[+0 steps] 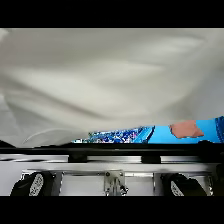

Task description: Fold the shirts.

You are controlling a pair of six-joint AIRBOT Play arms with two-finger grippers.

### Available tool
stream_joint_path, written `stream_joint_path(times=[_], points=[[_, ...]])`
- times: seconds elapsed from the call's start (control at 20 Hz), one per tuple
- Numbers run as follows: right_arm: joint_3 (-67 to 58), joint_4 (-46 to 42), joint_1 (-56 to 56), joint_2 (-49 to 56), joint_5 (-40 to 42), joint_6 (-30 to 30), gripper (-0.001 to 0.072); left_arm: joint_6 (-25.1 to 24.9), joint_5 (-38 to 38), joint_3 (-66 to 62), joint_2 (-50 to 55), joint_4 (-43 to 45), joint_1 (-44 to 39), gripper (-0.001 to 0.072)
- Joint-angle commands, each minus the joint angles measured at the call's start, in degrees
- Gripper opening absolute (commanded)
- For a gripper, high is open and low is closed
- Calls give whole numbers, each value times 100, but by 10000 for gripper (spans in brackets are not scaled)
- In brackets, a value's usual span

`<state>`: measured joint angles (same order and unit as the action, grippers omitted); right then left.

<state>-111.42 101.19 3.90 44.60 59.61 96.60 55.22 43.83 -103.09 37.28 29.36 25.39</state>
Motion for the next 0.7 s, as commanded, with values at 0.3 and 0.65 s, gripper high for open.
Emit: stream_joint_path(times=[0.3,0.65], points=[[297,-1003,-4,1279,2758,-402,47,1069,1246,1512,306,1517,-7,28],[780,-501,-2,4052,1628,-409,48,-76,608,3270,2135,1508,-960,28]])
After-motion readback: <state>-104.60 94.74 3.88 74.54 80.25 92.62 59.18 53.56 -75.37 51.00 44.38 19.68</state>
